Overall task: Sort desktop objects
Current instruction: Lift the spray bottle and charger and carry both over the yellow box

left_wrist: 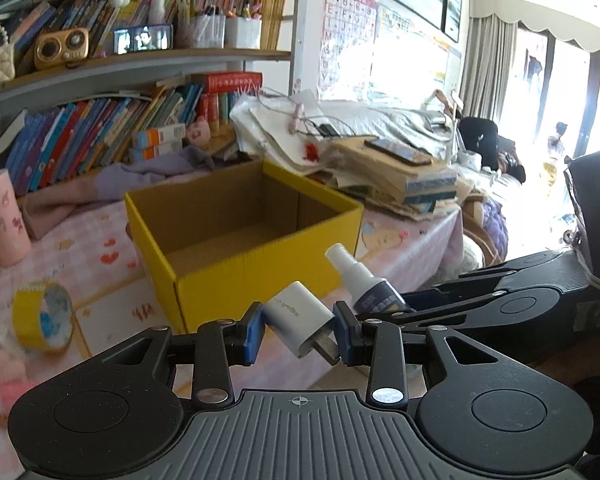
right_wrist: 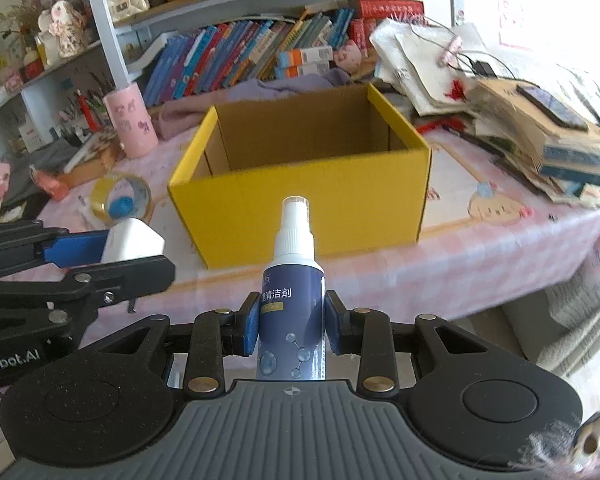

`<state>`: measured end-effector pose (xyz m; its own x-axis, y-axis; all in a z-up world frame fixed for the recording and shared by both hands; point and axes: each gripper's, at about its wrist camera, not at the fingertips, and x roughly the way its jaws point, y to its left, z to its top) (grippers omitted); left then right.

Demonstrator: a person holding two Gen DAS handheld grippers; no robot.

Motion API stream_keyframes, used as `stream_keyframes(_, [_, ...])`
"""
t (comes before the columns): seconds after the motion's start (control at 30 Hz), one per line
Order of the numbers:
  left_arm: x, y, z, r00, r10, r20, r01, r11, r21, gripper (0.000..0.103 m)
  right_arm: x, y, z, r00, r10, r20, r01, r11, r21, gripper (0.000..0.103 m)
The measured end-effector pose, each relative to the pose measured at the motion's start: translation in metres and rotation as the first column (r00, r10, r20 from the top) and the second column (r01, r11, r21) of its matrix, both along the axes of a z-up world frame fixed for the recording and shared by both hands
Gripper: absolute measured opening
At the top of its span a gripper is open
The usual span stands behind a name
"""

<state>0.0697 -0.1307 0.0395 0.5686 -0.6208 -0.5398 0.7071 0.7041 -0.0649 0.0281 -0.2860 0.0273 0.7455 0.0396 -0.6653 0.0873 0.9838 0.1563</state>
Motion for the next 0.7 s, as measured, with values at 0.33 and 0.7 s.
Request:
stream_keyframes(0.33, [0.027, -0.031, 0.023, 0.996, 0.075, 0.037, -0.074, 0.997, -0.035, 0.035, 0.046, -0.036, 0.032, 0.992, 0.096, 0.082, -0.096, 0.995, -0.009, 0.03])
stream_keyframes(0.7, [0.067, -0.067, 0.026, 0.978, 0.191, 0.082, -0.191, 0.982, -0.007, 0.035, 0.11, -0.075, 0.044, 0.969, 0.213, 0.123, -0.209, 0.977, -0.044, 0.03])
